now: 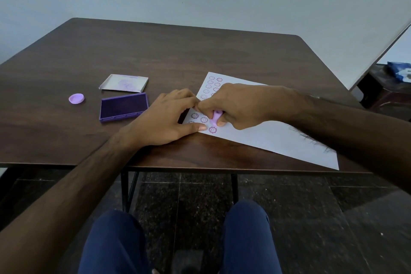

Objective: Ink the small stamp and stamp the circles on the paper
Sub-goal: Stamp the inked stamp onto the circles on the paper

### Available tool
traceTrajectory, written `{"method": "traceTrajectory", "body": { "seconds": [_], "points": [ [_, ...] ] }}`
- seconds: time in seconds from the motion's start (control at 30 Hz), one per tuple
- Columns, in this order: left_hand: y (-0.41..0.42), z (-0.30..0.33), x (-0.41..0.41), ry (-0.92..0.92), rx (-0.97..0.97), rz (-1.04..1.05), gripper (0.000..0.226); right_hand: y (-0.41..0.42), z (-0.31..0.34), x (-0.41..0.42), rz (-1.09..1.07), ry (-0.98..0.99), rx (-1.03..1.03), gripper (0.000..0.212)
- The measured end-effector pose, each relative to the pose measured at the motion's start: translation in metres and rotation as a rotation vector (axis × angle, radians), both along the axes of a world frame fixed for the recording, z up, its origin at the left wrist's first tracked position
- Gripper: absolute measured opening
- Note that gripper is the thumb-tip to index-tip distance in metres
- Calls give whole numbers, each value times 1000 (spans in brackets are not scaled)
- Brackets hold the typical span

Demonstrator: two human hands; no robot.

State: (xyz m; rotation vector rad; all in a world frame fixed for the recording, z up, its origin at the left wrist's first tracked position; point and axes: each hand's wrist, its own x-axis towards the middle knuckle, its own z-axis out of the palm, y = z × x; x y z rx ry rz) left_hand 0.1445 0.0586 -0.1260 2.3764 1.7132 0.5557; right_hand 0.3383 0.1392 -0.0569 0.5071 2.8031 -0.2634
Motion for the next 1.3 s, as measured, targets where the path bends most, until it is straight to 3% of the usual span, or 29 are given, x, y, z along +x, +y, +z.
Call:
{"method": "traceTrajectory", "body": {
  "seconds": [0.13,0.3,0.5,0.67,0.83,1.1,1.23,1.3],
  "points": [
    [0,0,-1,-6,10,-5,56,-2,0,-1,-16,2,8,26],
    [-1,1,1,-21,16,-9,54,-4,4,1,24,-6,5,35],
    [-2,3,2,-18,2,-6,52,0,2,-2,21,-11,17,22],
    [-1,4,2,-18,-2,-2,55,-3,4,-1,52,-3,-9,27],
    [-2,4,2,-20,-6,2,57,-1,3,-4,26,-23,31,19],
    [-2,3,2,-25,4,-1,52,0,2,-2,16,0,-9,22],
    [-2,2,2,-31,14,2,51,-1,0,-3,21,-5,-21,37],
    [-2,2,2,-30,9,3,52,0,-1,-3,16,-8,-18,30]
  ]
}}
